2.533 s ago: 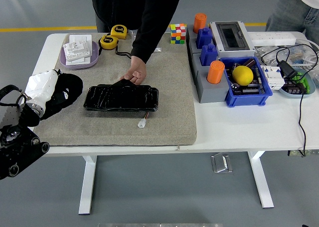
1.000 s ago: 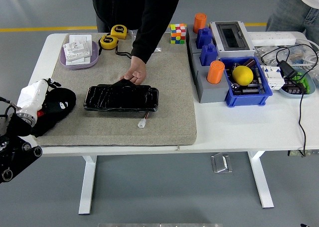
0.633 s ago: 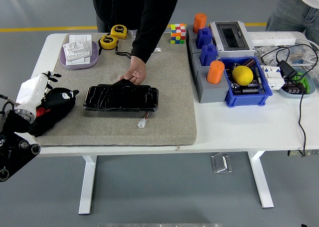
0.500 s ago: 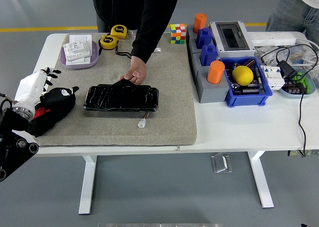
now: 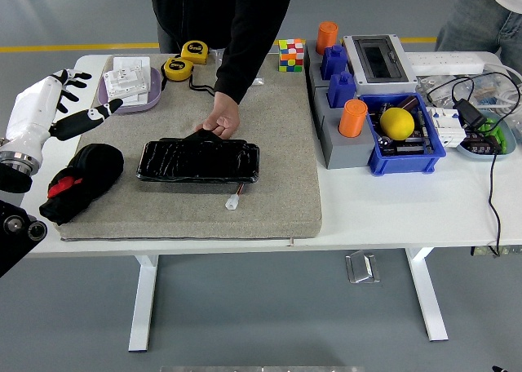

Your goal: Pick the rag up,wipe the panel,place it on the desk

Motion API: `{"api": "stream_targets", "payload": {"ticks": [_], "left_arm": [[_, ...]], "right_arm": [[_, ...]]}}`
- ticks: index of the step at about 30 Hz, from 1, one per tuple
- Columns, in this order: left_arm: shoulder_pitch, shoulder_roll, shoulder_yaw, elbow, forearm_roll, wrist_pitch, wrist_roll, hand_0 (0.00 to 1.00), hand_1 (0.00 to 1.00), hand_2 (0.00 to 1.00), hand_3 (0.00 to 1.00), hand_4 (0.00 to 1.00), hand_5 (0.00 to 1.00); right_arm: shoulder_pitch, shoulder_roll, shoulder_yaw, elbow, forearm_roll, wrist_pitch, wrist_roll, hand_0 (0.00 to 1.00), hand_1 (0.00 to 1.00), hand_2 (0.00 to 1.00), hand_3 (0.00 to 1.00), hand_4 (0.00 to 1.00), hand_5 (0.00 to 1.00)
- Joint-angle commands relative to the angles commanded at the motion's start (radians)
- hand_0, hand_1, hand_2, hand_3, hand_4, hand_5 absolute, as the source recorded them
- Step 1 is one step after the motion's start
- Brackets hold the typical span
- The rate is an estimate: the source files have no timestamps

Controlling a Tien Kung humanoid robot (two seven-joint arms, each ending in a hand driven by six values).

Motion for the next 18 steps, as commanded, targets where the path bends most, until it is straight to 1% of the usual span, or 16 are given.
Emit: {"api": "stream_targets", "payload": {"ticks": [2, 3, 6, 7, 9, 12, 13, 14, 15, 17, 18], "left_arm": [[0.008, 0.009, -0.022, -0.034, -0.012, 0.000, 0.002, 0.384, 0.579, 0.716, 0.737, 0.998, 0.830], [0.013, 0.015, -0.035, -0.054, -0.033, 0.003, -0.003, 0.382, 0.582, 0.713, 0.737, 0.998, 0.843], [0.022, 0.029, -0.069, -0.102, -0.065, 0.005, -0.003, 0.382, 0.582, 0.713, 0.737, 0.998, 0.843], [0.025, 0.036, -0.080, -0.124, -0.089, 0.009, -0.007, 0.382, 0.582, 0.713, 0.737, 0.998, 0.843], [0.027, 0.045, -0.087, -0.143, -0.120, 0.015, -0.010, 0.384, 0.584, 0.712, 0.737, 0.998, 0.837], [0.021, 0.073, -0.082, -0.171, -0.155, 0.019, -0.008, 0.384, 0.584, 0.712, 0.737, 0.998, 0.837], [0.020, 0.078, -0.080, -0.174, -0.160, 0.019, -0.007, 0.384, 0.584, 0.712, 0.737, 0.998, 0.837], [0.016, 0.095, -0.068, -0.184, -0.174, 0.018, -0.005, 0.384, 0.584, 0.712, 0.737, 0.998, 0.837], [0.012, 0.108, -0.058, -0.191, -0.176, 0.013, 0.004, 0.397, 0.617, 0.721, 0.747, 0.998, 0.811], [0.007, 0.131, -0.038, -0.202, -0.185, 0.008, 0.013, 0.397, 0.617, 0.721, 0.747, 0.998, 0.811], [0.002, 0.149, -0.023, -0.211, -0.186, 0.002, 0.024, 0.397, 0.617, 0.721, 0.747, 0.998, 0.811]], "right_arm": [[0.000, 0.000, -0.002, 0.001, 0.000, -0.001, 0.000, 0.757, 0.567, 0.700, 0.595, 0.998, 0.544], [0.000, 0.000, -0.001, 0.002, -0.001, -0.001, 0.000, 0.757, 0.567, 0.700, 0.595, 0.998, 0.544], [-0.001, -0.001, -0.005, 0.005, 0.000, -0.002, -0.001, 0.757, 0.567, 0.700, 0.595, 0.998, 0.544], [-0.002, -0.002, -0.007, 0.006, 0.002, -0.003, -0.001, 0.757, 0.567, 0.700, 0.595, 0.998, 0.544], [-0.002, -0.003, -0.012, 0.009, 0.003, -0.003, -0.001, 0.757, 0.567, 0.700, 0.596, 0.998, 0.545], [0.000, -0.004, -0.018, 0.016, 0.002, -0.007, -0.001, 0.757, 0.567, 0.700, 0.596, 0.998, 0.545], [0.001, -0.004, -0.018, 0.018, 0.000, -0.007, -0.001, 0.757, 0.567, 0.700, 0.596, 0.998, 0.545], [0.004, -0.006, -0.022, 0.021, 0.002, -0.010, 0.000, 0.757, 0.567, 0.700, 0.596, 0.998, 0.545], [0.006, -0.008, -0.025, 0.024, 0.001, -0.011, 0.000, 0.757, 0.567, 0.700, 0.596, 0.998, 0.544], [0.009, -0.011, -0.029, 0.029, 0.000, -0.014, 0.000, 0.757, 0.567, 0.700, 0.596, 0.998, 0.544], [0.012, -0.013, -0.033, 0.030, 0.002, -0.015, 0.000, 0.757, 0.567, 0.700, 0.596, 0.998, 0.544]]}}
